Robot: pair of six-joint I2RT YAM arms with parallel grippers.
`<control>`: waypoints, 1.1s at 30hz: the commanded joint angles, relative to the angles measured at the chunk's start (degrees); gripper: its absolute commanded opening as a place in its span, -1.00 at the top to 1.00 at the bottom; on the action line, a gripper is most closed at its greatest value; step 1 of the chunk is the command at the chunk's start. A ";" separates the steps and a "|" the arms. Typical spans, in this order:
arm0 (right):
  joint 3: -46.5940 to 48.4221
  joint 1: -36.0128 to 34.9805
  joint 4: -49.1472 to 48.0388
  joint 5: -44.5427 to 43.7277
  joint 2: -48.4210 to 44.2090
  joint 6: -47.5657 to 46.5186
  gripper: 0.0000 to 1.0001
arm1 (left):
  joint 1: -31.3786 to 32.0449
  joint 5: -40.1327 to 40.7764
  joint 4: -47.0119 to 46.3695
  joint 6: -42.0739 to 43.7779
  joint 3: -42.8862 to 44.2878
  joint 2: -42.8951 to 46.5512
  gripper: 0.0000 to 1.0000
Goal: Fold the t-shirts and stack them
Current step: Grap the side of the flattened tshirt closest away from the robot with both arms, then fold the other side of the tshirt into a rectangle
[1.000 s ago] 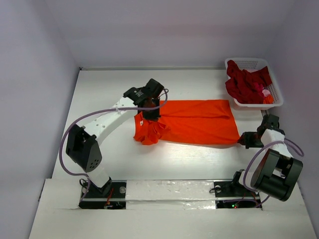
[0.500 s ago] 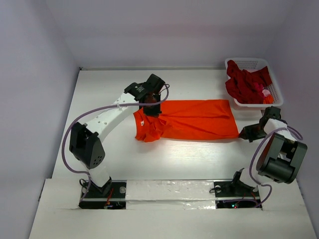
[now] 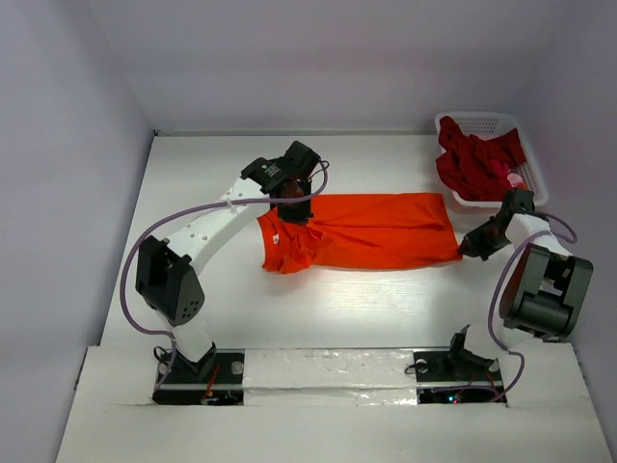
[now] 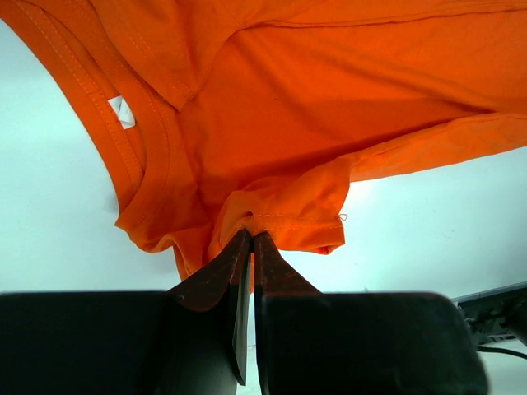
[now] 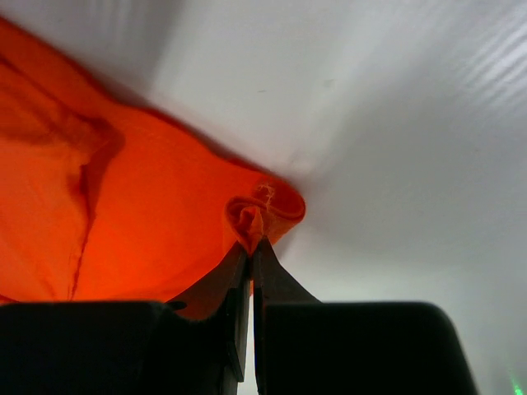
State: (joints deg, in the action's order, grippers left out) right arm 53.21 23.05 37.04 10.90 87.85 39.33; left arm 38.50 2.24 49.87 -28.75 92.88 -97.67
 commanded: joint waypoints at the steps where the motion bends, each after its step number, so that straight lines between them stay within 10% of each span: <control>1: 3.56 -2.56 -0.12 -0.96 0.74 -3.03 1.00 | -0.27 1.19 0.50 -0.16 0.20 0.55 1.00; 33: 12.97 -10.57 0.58 -2.72 7.51 0.66 1.00 | -1.32 5.84 2.52 -3.68 -3.23 4.50 1.00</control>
State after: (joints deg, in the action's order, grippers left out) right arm 62.92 13.39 37.39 9.13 94.63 39.90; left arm 37.78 6.37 51.31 -31.57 90.32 -97.21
